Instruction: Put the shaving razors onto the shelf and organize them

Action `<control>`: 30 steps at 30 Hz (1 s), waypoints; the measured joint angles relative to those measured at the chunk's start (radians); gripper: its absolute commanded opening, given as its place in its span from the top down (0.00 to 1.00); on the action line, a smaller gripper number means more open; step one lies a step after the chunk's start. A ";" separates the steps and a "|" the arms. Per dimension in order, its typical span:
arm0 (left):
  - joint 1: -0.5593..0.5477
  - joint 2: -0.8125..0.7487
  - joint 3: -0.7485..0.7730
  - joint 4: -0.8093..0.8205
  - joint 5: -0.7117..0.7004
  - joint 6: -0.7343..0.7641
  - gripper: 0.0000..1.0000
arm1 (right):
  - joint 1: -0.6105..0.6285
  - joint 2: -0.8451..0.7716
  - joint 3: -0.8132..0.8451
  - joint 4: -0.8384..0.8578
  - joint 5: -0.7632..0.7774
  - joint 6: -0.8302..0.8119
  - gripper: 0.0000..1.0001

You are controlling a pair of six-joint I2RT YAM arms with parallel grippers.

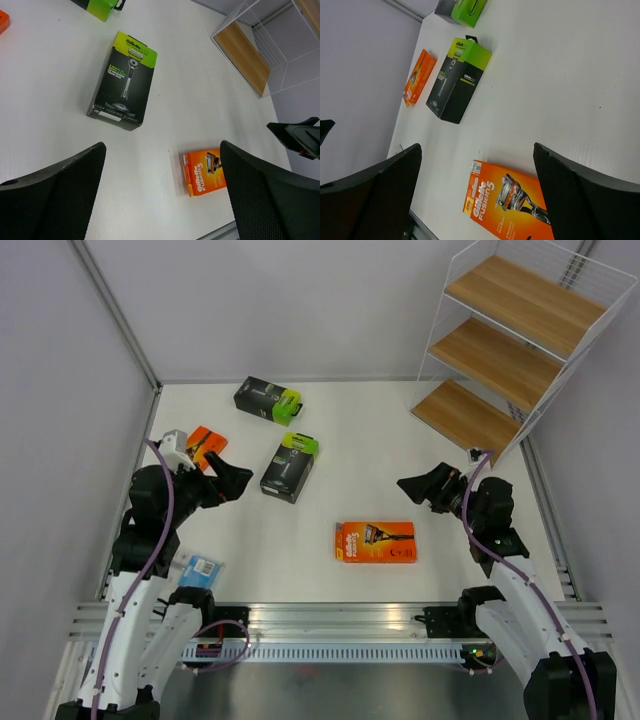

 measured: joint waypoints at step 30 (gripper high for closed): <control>-0.677 0.514 -0.269 0.453 -0.209 -0.295 0.37 | 0.000 -0.159 0.014 -0.388 0.160 -0.134 0.02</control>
